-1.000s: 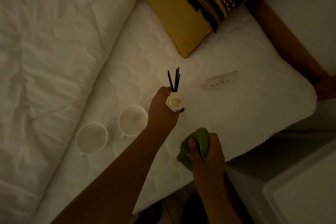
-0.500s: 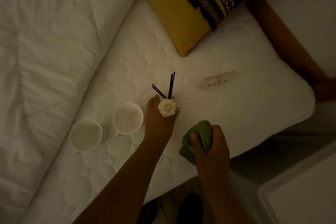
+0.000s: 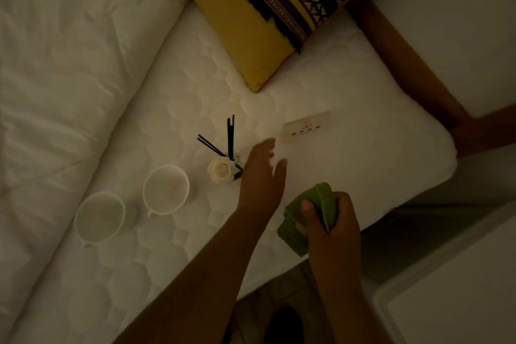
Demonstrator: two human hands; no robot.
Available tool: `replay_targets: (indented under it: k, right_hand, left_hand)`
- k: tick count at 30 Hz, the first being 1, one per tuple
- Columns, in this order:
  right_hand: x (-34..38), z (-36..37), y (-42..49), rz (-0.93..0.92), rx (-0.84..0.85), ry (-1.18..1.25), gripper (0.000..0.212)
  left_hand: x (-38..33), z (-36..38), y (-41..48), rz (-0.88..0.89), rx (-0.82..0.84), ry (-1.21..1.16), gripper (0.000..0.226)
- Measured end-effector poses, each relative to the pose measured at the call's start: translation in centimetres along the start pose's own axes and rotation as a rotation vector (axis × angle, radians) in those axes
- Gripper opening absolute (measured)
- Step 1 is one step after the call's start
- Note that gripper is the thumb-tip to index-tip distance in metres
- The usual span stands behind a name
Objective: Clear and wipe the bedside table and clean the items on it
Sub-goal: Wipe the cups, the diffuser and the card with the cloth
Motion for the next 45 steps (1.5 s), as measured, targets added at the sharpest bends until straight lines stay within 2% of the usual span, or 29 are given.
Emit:
replay_targets:
  k: [2, 5, 7, 10, 14, 18, 22, 25, 28, 31, 36, 45]
  right_hand:
    - [-0.3, -0.7, 0.7, 0.008, -0.024, 0.016, 0.011]
    - [-0.5, -1.3, 1.6, 0.026, -0.050, 0.050, 0.012]
    - [-0.5, -2.0, 2.1, 0.015, -0.064, 0.050, 0.013]
    - [-0.3, -2.6, 2.4, 0.006, -0.068, 0.076, 0.015]
    - [0.7, -2.9, 2.6, -0.025, -0.059, 0.063, 0.017]
    - [2.4, -2.4, 2.6, -0.084, -0.053, 0.005, 0.017]
    - [4.7, -1.4, 2.3, -0.223, -0.027, -0.118, 0.020]
    - [6.8, -0.2, 1.2, -0.380, -0.026, -0.227, 0.030]
    - [7.4, 0.9, 0.3, -0.426, -0.035, -0.356, 0.042]
    - [7.4, 1.0, 0.3, -0.408, -0.097, -0.524, 0.042]
    - [7.7, 0.9, -0.1, -0.399, -0.145, -0.427, 0.054]
    - [7.3, 1.3, 0.9, -0.387, -0.253, -0.348, 0.037]
  left_hand:
    - [-0.4, 0.9, 2.2, -0.004, -0.033, -0.056, 0.051]
    - [0.3, 2.7, 4.7, -0.121, -0.055, -0.161, 0.059]
    - [0.4, 3.9, 5.5, -0.137, -0.041, -0.105, 0.051]
    - [0.1, 3.9, 5.7, -0.098, -0.063, 0.002, 0.025]
    - [-0.2, 3.1, 4.0, -0.116, -0.072, -0.070, 0.014]
    - [-0.7, 2.0, 0.5, -0.160, -0.011, -0.182, 0.008]
    - [-2.0, 0.4, -2.8, -0.158, 0.064, -0.245, 0.021]
    - [-2.6, -0.8, -5.0, -0.240, 0.132, -0.456, 0.030]
    - [-3.5, -1.0, -7.5, -0.336, 0.185, -0.622, 0.031]
    - [-3.8, -1.7, -8.3, -0.351, 0.170, -0.617, 0.030]
    - [-3.4, -3.5, -8.0, -0.335, 0.142, -0.570, 0.027]
    - [-1.7, -6.8, -7.3, -0.307, 0.107, -0.519, 0.027]
Point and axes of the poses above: each hand's wrist, its own y-axis towards the middle knuckle, its own z-axis out of the palm, x = y × z, the point moved 10 cm from there along y, towards the middle knuckle
